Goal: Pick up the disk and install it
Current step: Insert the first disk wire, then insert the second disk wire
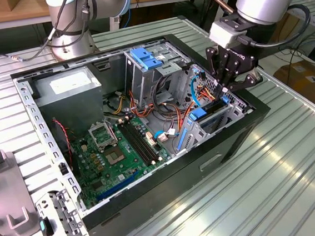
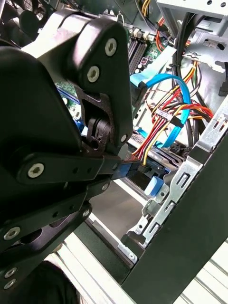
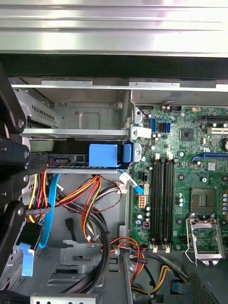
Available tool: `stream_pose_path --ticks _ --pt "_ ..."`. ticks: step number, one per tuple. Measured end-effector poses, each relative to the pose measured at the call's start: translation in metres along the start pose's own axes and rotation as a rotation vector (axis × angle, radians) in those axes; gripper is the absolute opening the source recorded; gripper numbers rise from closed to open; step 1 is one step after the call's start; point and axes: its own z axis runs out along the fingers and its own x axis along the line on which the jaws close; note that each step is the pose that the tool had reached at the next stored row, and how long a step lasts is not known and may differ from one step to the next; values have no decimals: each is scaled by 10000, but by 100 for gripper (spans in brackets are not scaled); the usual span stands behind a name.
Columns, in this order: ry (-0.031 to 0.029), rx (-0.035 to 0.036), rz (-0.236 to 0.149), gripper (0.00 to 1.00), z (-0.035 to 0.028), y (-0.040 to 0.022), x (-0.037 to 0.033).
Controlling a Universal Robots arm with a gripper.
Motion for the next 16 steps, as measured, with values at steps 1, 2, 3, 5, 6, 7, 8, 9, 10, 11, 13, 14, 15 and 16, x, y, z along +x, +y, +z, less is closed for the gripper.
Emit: stream_pose_path --ticks 1,2,3,5,6,7,8,9,10,11,13,14,15,16 --pt "-1 0 0 11 0 0 0" --pt "0 0 0 11 -2 0 0" --pt "0 0 0 11 -3 0 0" --pt "0 0 0 11 -10 0 0" --pt "0 0 0 11 -12 0 0" --pt "0 0 0 11 -13 0 0" --pt "-1 0 0 11 -14 0 0" --pt "0 0 0 11 -16 0 0" --pt "-1 0 0 11 -16 0 0" --pt "-1 0 0 11 -17 0 0" --pt "0 0 0 11 -19 0 0" --pt "0 0 0 11 -19 3 0" --pt "1 0 0 11 -20 8 0" --pt "1 0 0 11 -19 14 0"
